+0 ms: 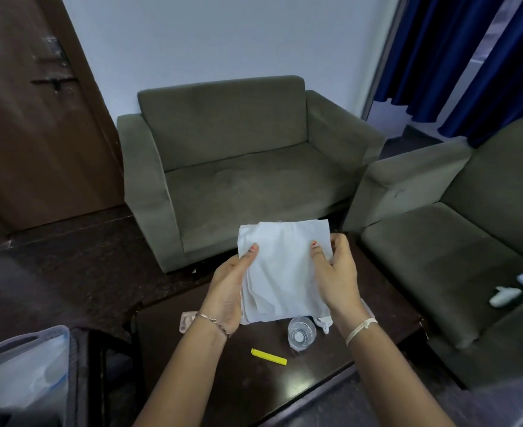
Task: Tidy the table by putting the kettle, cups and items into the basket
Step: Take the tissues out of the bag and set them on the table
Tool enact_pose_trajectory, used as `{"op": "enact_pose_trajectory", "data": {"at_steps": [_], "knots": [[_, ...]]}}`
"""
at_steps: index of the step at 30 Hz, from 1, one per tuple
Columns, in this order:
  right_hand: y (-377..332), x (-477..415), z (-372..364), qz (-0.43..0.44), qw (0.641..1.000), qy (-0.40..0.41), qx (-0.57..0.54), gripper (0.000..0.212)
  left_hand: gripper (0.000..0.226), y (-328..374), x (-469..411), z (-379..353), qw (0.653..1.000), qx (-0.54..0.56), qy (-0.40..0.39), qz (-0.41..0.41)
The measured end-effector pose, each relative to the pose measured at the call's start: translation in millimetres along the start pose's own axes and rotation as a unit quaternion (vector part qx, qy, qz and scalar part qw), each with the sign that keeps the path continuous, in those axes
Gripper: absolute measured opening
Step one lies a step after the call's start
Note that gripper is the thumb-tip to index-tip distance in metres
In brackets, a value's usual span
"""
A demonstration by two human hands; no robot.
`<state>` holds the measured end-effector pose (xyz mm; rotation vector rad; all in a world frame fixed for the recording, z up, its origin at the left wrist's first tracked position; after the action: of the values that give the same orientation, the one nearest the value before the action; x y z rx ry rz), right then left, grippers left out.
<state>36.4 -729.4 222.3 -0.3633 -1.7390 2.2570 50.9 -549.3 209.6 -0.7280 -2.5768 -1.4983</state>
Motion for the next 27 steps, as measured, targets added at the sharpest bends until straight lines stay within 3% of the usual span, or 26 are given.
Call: {"op": "enact_pose_trajectory", "data": {"at_steps": [4, 9, 12, 16, 21, 27], "knots": [[7, -33, -8, -0.013, 0.999, 0.011, 0.031, 0.023, 0.027, 4, -36, -3, 0.998, -0.066, 0.005, -0.01], [17, -69, -12, -0.083, 0.99, -0.061, -0.1, 0.048, 0.025, 13, -75, 2, 0.997, -0.071, 0.016, -0.021], [29, -83, -9, -0.116, 0.979, -0.12, -0.115, 0.033, 0.025, 20, -91, 3, 0.998, -0.058, 0.01, -0.033], [33, -104, -4, -0.078, 0.987, -0.122, -0.063, 0.01, 0.024, 25, -110, -3, 0.996, -0.068, 0.009, -0.054], [38, -142, 2, -0.018, 0.992, -0.117, 0.035, 0.014, 0.024, 21, -133, 1, 0.977, -0.198, 0.067, -0.042], [74, -179, -1, 0.004, 0.976, -0.186, 0.116, 0.005, 0.015, 0, -152, 6, 0.929, -0.321, 0.178, -0.034]]}}
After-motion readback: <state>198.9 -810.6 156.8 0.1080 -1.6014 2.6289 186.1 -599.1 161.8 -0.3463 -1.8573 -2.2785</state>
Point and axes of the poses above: each hand's wrist, its own x-axis away from the middle knuckle, its own z-axis out of the back of the hand, y = z × x, the point moved 4 cm from there along -x, towards the middle knuckle, and after that the axes turned 8 degrees about -y, right-handed, at the moved point
